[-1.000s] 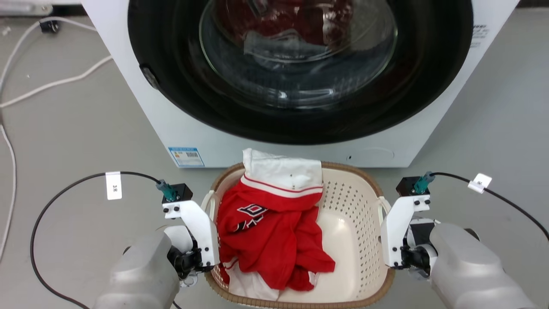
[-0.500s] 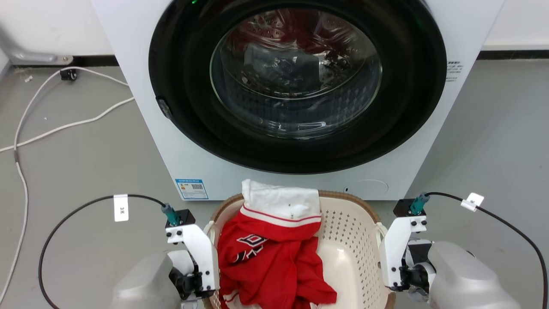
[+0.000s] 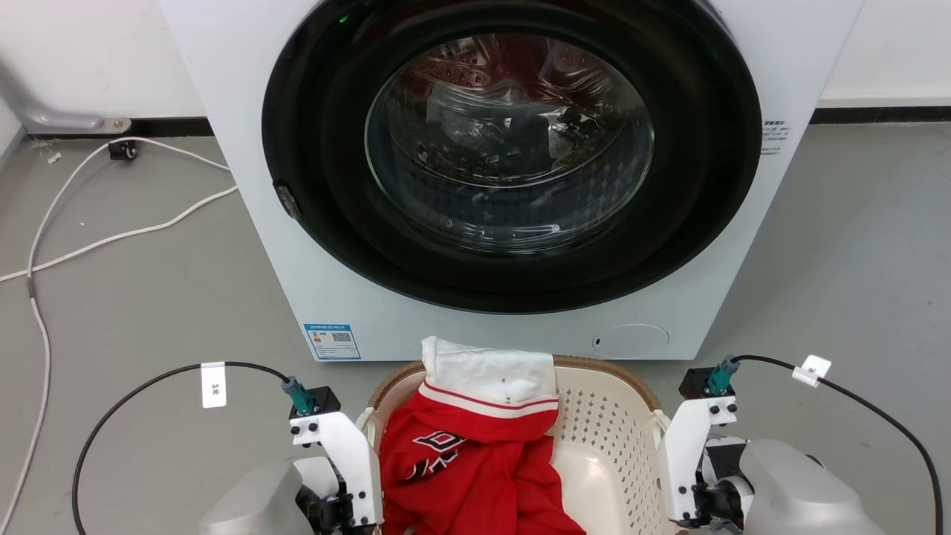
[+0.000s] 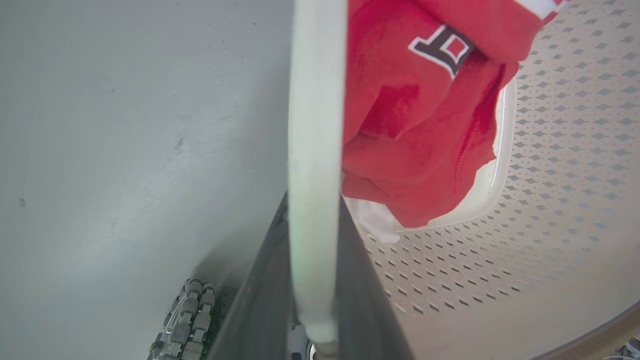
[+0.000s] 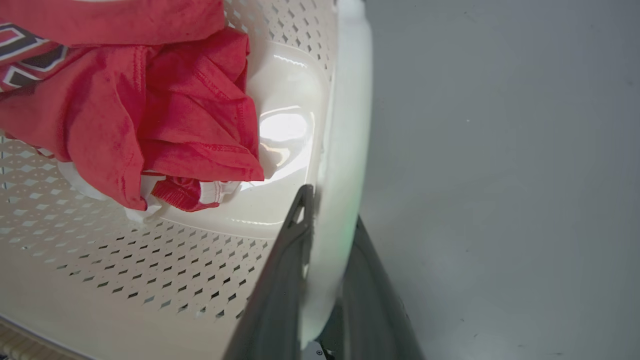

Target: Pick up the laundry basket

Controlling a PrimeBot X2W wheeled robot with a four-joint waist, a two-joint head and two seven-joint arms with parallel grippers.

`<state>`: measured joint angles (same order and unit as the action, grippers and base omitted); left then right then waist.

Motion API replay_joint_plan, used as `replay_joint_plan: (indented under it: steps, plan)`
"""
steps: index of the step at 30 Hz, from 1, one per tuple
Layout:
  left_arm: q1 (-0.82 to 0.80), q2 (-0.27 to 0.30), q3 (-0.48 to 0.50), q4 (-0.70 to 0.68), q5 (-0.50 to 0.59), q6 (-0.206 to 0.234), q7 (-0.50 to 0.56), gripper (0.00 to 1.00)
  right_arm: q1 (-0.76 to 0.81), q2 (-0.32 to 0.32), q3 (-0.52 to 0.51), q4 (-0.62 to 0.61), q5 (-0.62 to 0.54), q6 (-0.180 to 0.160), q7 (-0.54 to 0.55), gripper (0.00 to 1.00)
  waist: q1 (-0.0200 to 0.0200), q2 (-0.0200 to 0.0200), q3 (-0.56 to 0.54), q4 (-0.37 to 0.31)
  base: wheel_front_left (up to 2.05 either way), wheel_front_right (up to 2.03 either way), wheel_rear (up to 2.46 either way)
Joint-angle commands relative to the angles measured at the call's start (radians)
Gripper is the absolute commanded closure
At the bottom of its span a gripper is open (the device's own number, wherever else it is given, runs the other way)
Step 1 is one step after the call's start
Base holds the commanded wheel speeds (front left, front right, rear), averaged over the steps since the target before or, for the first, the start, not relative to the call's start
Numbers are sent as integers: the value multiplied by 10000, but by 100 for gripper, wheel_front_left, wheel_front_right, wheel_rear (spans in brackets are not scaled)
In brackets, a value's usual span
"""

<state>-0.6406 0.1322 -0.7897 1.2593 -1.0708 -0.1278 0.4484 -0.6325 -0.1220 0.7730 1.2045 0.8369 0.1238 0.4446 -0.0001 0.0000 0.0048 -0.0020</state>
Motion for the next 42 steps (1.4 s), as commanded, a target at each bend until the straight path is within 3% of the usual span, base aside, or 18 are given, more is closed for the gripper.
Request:
replay_joint_plan:
  steps: [1, 42]
  plan:
    - [35, -156, -18, -98, -75, -51, -85, 100, 48, 138, 63, -76, 98, 126, -98, 100, 1, 0, 10, -5, 0, 0, 0]
    - [-170, -260, -265, -33, -490, -53, -319, 100, -357, 214, 716, 97, 877, 130, -453, 100, 1, 0, 194, 28, 0, 0, 0]
